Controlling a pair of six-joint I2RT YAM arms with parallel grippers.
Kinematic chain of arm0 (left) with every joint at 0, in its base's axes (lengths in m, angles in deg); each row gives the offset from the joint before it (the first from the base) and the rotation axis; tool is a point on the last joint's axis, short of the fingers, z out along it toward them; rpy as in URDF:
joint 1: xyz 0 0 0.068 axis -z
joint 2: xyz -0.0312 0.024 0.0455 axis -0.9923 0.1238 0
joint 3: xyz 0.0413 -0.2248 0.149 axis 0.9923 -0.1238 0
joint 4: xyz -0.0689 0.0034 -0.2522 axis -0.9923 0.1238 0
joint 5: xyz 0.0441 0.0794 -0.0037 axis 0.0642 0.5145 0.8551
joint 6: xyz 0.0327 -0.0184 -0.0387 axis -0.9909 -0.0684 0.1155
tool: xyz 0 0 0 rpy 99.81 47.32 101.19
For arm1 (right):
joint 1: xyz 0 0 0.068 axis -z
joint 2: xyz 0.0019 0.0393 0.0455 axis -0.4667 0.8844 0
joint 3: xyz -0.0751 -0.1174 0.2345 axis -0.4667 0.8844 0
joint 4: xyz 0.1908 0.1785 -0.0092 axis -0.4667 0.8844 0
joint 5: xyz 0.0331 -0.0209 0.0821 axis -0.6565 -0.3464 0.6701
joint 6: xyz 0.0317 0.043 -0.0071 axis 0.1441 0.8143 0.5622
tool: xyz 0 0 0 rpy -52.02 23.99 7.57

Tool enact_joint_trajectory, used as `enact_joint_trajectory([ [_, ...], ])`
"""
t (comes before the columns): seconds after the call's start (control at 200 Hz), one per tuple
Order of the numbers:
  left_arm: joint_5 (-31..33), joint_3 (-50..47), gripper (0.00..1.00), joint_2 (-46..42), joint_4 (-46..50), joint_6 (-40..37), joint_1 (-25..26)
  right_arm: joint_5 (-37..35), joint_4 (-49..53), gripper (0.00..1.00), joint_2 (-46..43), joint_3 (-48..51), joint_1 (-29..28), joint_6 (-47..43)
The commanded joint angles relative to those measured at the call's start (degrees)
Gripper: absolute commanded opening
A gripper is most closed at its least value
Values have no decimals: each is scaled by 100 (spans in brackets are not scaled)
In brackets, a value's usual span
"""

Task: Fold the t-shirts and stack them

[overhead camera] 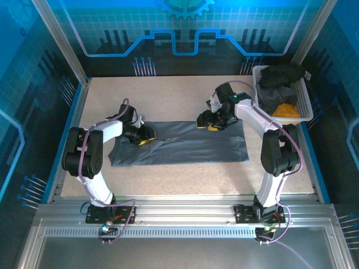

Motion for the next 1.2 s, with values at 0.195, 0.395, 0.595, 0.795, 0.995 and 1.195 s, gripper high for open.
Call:
enact_joint_trajectory([
  [0.195, -194, -433, 30, -679, 305, 743, 450, 98, -51, 63, -65, -13, -48, 92],
  [0.395, -38, -752, 25, -909, 464, 1289, 849, 92, -113, 62, -83, 80, -37, 114],
  [0.595, -453, -1123, 24, -1182, 23, 2281, 1220, 71, -135, 62, -125, 157, -4, 84],
  [0.795, 674, -595, 50, -1901, 1060, 1794, 617, 113, -225, 62, -248, 345, 10, 61],
  [0.995, 754, 228, 59, -995, 1335, -53, -148, 376, -384, 66, -367, 481, -63, -103],
  [1.195, 297, 745, 59, -190, 1304, -1185, -183, 539, -321, 66, -442, 437, -92, -236],
])
